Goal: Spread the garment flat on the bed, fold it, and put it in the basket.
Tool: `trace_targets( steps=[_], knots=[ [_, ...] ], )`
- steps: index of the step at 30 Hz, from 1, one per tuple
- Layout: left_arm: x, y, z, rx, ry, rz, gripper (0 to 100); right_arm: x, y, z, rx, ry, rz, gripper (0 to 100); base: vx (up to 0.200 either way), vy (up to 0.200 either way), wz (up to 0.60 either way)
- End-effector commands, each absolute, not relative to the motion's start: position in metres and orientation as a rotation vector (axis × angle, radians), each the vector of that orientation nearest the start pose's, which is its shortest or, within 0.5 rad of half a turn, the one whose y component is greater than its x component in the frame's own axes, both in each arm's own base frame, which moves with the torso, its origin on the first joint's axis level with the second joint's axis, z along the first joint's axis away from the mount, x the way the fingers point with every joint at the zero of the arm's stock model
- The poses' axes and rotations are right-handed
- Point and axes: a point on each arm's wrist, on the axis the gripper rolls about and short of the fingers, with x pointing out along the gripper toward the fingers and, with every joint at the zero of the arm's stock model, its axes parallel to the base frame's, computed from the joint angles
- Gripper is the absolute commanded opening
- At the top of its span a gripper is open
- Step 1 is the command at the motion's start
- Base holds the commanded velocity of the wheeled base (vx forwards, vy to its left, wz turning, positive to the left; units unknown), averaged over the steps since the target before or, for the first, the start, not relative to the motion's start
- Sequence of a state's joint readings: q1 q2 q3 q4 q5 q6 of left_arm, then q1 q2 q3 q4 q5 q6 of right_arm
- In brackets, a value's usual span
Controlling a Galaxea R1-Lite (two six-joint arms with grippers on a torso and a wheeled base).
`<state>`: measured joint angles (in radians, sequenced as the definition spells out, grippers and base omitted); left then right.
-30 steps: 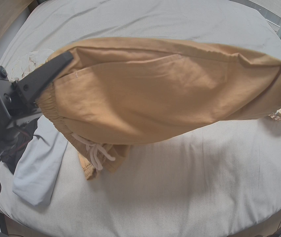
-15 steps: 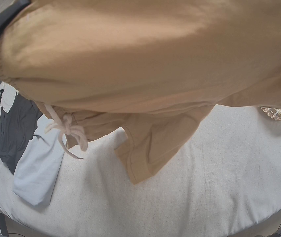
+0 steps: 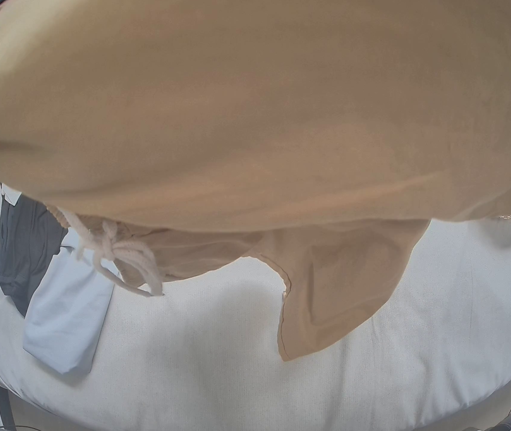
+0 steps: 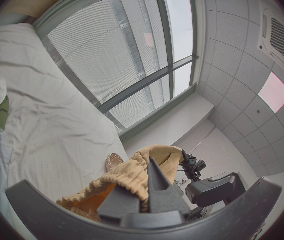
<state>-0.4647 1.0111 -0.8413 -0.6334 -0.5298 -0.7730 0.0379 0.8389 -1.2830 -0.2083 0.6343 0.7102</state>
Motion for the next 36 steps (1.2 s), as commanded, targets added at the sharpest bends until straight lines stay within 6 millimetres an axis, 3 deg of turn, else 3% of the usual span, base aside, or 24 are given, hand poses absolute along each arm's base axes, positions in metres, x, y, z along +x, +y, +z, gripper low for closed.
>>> trace_targets(
  steps=[1, 4, 5, 6, 15, 19, 36],
  knots=[
    [0.092, -0.051, 0.317, -0.691, 0.068, -0.982, 0, 0.047, 0.014, 0.321, 0.525, -0.075, 0.713, 0, 0.000, 0.000, 0.00],
    [0.093, -0.051, 0.316, -0.692, 0.077, -0.972, 0, 0.049, 0.014, 0.317, 0.527, -0.068, 0.711, 0, 0.000, 0.000, 0.00],
    [0.099, -0.049, 0.311, -0.686, 0.103, -0.918, 0, 0.062, 0.014, 0.297, 0.535, -0.048, 0.700, 0, 0.000, 0.000, 0.00],
    [0.101, -0.049, 0.308, -0.687, 0.117, -0.909, 0, 0.068, 0.014, 0.294, 0.538, -0.040, 0.699, 0, 0.000, 0.000, 0.00],
    [0.119, -0.056, 0.294, -0.688, 0.185, -0.884, 0, 0.102, 0.014, 0.285, 0.562, 0.034, 0.679, 0, 0.000, 0.000, 0.00],
    [0.141, -0.063, 0.292, -0.675, 0.174, -0.881, 0, 0.131, 0.014, 0.283, 0.565, 0.029, 0.679, 0, 0.000, 0.000, 0.00],
    [0.219, -0.085, 0.280, -0.677, 0.145, -0.855, 0, 0.222, 0.015, 0.264, 0.561, 0.023, 0.682, 0, 0.000, 0.000, 0.00]
  ],
)
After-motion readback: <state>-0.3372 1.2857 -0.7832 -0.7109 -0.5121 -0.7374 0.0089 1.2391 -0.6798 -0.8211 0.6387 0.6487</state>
